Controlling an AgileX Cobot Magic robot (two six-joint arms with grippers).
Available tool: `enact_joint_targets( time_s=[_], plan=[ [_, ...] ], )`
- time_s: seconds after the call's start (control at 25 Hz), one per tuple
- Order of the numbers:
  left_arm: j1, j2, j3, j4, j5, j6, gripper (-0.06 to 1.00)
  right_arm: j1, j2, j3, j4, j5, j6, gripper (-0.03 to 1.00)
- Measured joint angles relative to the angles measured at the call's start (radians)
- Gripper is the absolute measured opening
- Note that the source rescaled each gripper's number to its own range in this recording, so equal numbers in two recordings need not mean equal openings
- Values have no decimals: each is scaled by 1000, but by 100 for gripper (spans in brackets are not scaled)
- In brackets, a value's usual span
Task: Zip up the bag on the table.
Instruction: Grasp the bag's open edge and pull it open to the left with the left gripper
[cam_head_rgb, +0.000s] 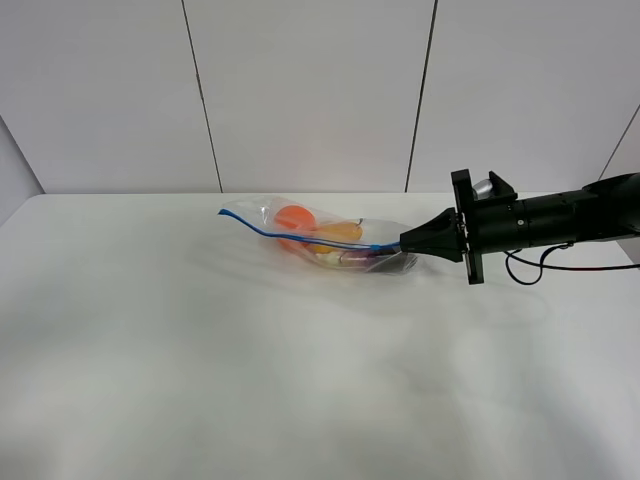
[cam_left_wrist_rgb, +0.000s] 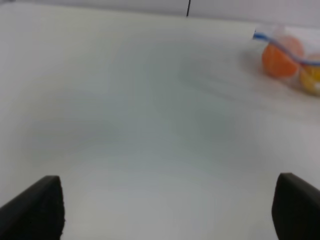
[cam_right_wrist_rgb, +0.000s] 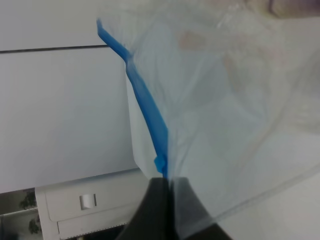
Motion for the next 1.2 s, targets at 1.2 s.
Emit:
enact_joint_targets(
  time_s=[1.2],
  plan=[
    [-172, 1209, -332, -638, -750, 1155, 98, 3, 0, 0, -2, 0, 0, 0]
  ],
)
